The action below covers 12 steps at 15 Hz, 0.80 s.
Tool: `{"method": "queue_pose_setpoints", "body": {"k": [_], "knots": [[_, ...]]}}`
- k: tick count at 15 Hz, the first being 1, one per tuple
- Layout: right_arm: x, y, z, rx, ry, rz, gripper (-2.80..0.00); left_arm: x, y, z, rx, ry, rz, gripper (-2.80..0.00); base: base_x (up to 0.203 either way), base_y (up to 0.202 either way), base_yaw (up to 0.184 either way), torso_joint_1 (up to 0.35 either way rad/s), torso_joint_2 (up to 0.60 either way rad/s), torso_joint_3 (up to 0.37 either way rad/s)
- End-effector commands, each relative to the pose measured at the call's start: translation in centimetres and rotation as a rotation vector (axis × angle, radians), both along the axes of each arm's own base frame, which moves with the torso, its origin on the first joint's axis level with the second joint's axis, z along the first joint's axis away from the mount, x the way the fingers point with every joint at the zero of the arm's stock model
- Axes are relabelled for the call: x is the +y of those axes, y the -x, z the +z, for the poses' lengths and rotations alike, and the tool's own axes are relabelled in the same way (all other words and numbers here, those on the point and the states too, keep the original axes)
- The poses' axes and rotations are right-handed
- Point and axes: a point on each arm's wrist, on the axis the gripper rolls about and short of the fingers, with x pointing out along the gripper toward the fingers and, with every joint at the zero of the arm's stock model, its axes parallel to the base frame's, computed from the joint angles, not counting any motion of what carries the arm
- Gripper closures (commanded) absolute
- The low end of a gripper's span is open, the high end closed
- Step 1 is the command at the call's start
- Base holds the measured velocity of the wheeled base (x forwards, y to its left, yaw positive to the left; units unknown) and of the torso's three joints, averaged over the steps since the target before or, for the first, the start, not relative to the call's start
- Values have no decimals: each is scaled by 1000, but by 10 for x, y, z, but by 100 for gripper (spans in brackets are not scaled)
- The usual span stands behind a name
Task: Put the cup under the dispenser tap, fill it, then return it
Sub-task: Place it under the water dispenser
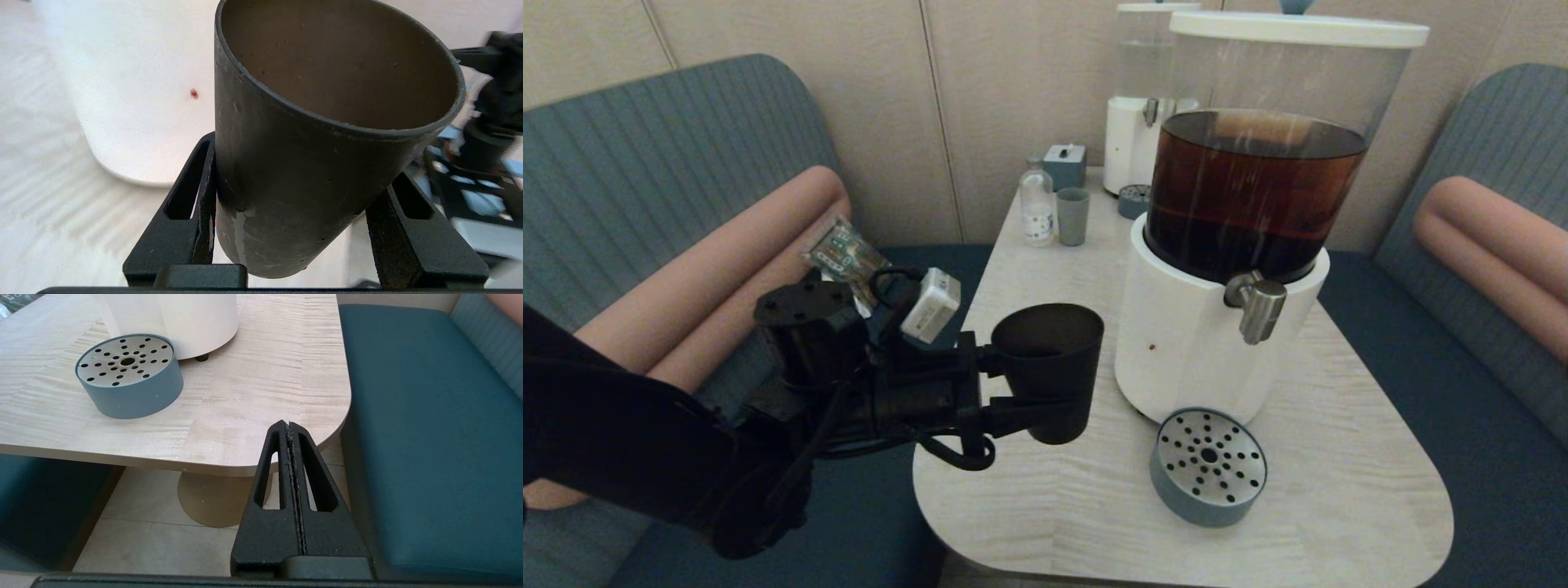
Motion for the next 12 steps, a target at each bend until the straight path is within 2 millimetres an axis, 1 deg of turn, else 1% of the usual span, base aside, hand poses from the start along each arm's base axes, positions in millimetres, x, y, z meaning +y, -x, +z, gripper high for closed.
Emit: {"method": "queue_pose_setpoints", "body": {"k": [1,7,12], "knots": [[0,0,0,1,0,1,0,-24,-10,-13,5,-8,-27,0,0,0,0,0,0,0],[0,0,0,1,0,1,0,-73,-12,-24,-1,-3,-70,0,0,0,0,0,0,0],[0,0,0,1,0,1,0,-97,-12,-32,-3,-3,-120,0,0,0,0,0,0,0]]}}
